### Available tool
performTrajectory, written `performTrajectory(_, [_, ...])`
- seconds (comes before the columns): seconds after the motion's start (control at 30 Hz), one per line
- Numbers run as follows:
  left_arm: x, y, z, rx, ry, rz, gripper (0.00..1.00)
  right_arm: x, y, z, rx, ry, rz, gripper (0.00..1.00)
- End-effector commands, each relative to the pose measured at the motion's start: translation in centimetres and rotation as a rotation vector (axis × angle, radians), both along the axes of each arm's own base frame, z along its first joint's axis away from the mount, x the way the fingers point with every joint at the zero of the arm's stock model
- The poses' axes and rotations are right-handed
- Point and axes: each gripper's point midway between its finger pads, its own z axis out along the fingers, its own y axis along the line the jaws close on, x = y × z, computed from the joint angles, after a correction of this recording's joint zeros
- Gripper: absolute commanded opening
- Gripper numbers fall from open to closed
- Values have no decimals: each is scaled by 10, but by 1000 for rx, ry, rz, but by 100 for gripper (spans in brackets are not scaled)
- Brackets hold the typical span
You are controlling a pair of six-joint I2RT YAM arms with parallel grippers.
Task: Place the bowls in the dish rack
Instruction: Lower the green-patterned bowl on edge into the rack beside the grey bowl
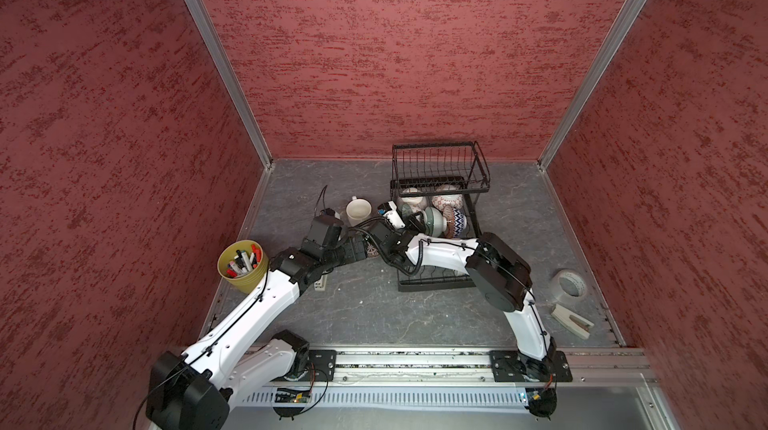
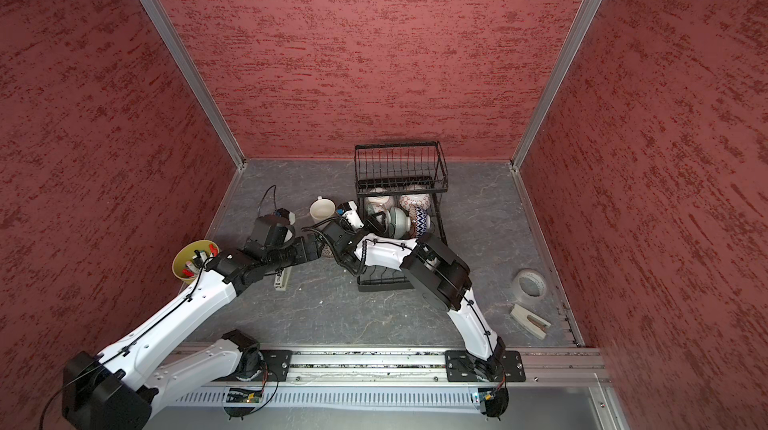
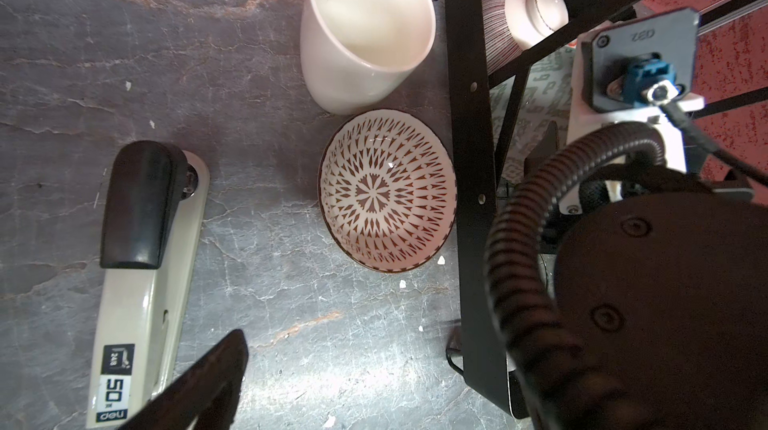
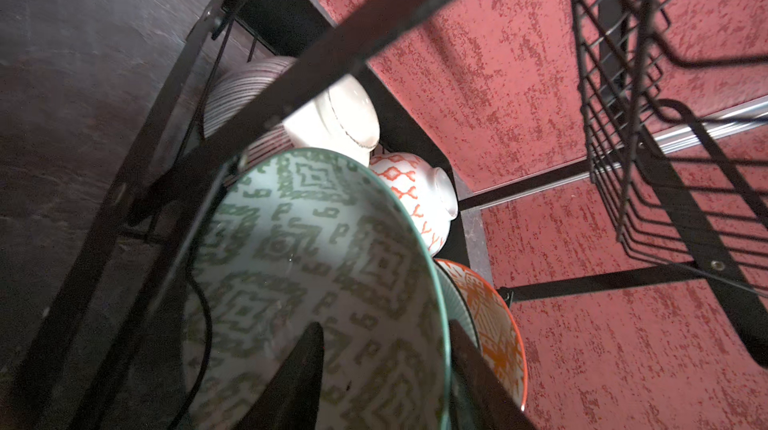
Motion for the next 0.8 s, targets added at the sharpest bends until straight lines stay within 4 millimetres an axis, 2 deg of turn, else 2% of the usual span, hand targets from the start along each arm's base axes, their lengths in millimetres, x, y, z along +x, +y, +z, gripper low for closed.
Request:
performTrajectory(0.0, [5,-2,8,-22,-34,-3,100,-5,9,3,46,20,20,51])
performTrajectory(0.23, [5,-2,9,-22,-34,-2,100,-5,6,7,45,15,6,54])
performTrajectory(0.43, [4,-2,9,-20,-34,0,100,-6,5,10,49,13,-1,61])
performTrajectory(0.77, [3,0,6,-12,-27,3,100,-13,7,26,170,32,25,74])
